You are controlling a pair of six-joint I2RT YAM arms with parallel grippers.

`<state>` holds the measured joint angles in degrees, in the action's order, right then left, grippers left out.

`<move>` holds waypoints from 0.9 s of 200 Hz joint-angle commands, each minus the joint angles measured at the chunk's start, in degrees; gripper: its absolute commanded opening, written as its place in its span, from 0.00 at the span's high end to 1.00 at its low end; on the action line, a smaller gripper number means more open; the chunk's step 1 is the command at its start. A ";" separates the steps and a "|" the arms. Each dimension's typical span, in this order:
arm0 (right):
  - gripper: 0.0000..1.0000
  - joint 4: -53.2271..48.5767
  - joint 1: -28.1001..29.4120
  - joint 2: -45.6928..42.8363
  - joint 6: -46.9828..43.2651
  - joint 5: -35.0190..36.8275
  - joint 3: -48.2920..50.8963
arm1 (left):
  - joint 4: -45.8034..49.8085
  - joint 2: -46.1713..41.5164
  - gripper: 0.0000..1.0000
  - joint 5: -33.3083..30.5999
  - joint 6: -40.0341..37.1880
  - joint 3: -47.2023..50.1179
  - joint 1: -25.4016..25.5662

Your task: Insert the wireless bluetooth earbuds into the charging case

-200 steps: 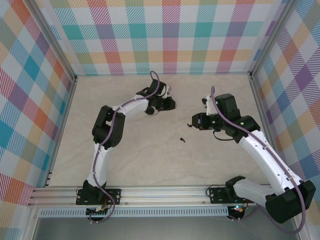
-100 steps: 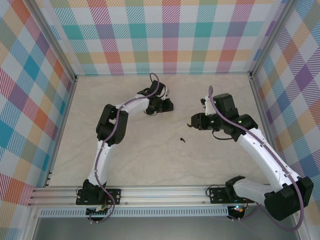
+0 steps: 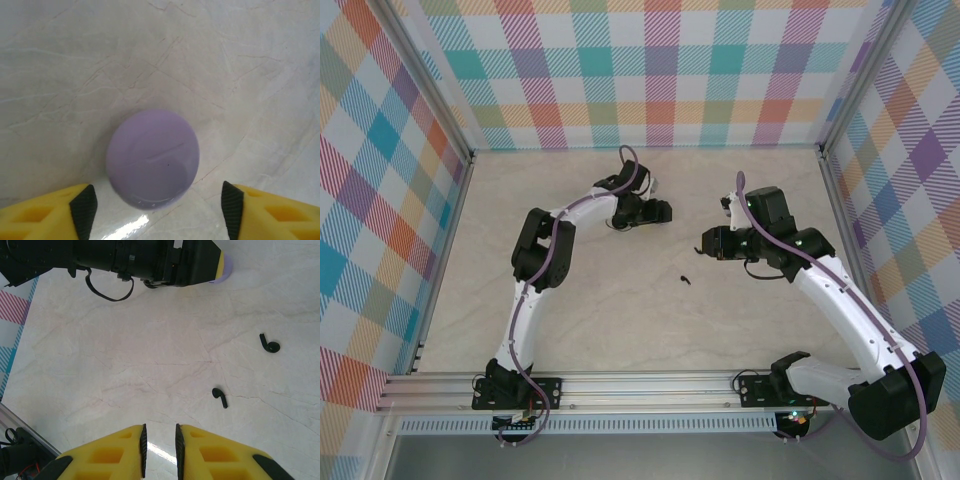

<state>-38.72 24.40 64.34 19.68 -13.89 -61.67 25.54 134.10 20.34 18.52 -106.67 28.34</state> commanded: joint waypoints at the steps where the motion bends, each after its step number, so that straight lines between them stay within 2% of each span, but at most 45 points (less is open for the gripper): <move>1: 0.74 -0.84 -0.05 -0.01 -0.09 0.14 -0.47 | 5.55 -4.97 0.28 -3.56 -4.14 -0.88 -0.85; 23: 0.74 -0.83 -0.06 0.33 0.05 0.01 -0.38 | 8.71 -6.63 0.28 -5.02 -6.79 -2.15 -1.30; 44: 0.74 -0.77 -0.06 0.26 0.27 -0.26 -0.32 | 12.32 -8.07 0.27 -9.53 -9.81 -3.10 -1.82; 76: 0.73 -1.18 -0.05 0.09 -0.04 0.11 -0.26 | 15.28 -9.79 0.23 -12.22 -13.28 -3.53 -3.00; 125: 0.72 -1.52 -0.03 0.18 -0.17 0.18 -0.64 | 22.87 -4.76 0.17 -22.89 -20.41 -10.22 -3.37; 180: 0.71 -2.31 -0.05 0.18 -0.38 0.73 -0.83 | 25.79 1.73 0.12 -21.74 -25.01 -15.00 -3.36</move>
<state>-39.75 24.40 64.36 19.66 -13.87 -61.69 47.09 132.70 -0.97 -3.09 -120.20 25.30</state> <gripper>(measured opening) 0.283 0.872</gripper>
